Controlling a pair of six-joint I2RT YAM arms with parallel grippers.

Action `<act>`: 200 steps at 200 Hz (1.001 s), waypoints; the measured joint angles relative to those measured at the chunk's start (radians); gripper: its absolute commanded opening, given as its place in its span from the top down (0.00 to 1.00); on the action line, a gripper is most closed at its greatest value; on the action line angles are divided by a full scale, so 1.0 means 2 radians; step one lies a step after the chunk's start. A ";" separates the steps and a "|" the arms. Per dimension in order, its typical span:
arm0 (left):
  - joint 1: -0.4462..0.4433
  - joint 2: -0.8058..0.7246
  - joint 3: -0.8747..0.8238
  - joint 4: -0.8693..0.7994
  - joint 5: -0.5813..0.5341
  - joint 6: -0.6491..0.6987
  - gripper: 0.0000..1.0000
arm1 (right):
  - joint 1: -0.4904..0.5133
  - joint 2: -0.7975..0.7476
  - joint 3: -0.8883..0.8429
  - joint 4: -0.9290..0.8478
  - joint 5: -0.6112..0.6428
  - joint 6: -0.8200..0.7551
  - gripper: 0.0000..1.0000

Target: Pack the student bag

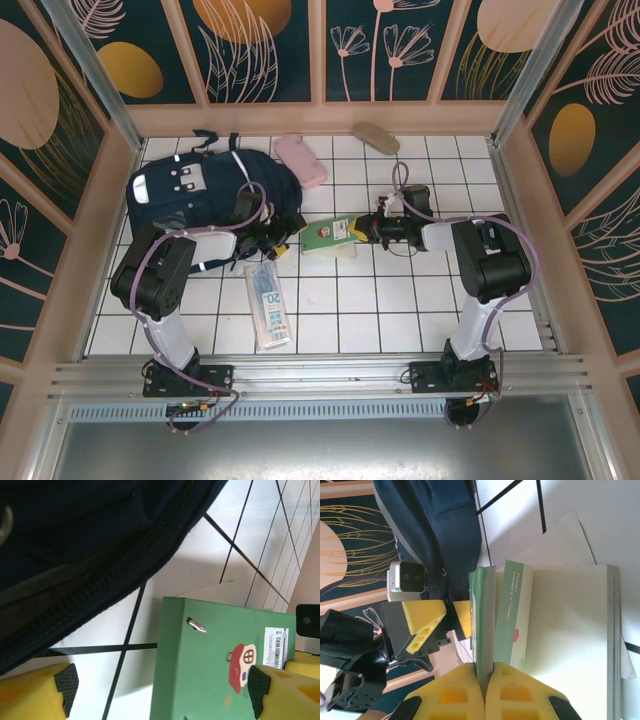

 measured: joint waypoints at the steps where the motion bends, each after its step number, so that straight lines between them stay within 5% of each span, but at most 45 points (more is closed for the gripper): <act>1: 0.000 0.001 0.000 0.001 0.001 0.000 0.18 | 0.000 0.000 -0.001 0.003 -0.001 0.003 1.00; 69: -0.016 0.047 0.002 0.108 0.030 -0.052 0.71 | -0.003 0.001 -0.032 0.065 -0.013 0.059 1.00; 92: -0.016 0.044 0.003 0.110 0.030 -0.056 0.80 | -0.007 0.004 -0.036 0.056 -0.010 0.060 1.00; 122: -0.017 0.031 0.002 0.103 0.030 -0.057 0.90 | -0.006 0.003 -0.034 0.025 -0.001 0.033 0.57; 165: -0.024 -0.007 0.001 0.069 0.027 -0.050 0.99 | 0.000 -0.051 -0.018 -0.083 0.074 -0.041 0.21; 177: -0.026 -0.028 0.001 0.054 0.023 -0.044 1.00 | 0.000 -0.073 -0.019 -0.089 0.083 -0.050 0.18; 182: -0.026 -0.040 0.000 0.048 0.021 -0.042 1.00 | 0.000 -0.082 -0.019 -0.089 0.083 -0.054 0.08; 200: -0.025 -0.086 0.000 0.037 0.012 -0.037 1.00 | 0.001 -0.106 -0.034 -0.069 0.078 -0.045 0.03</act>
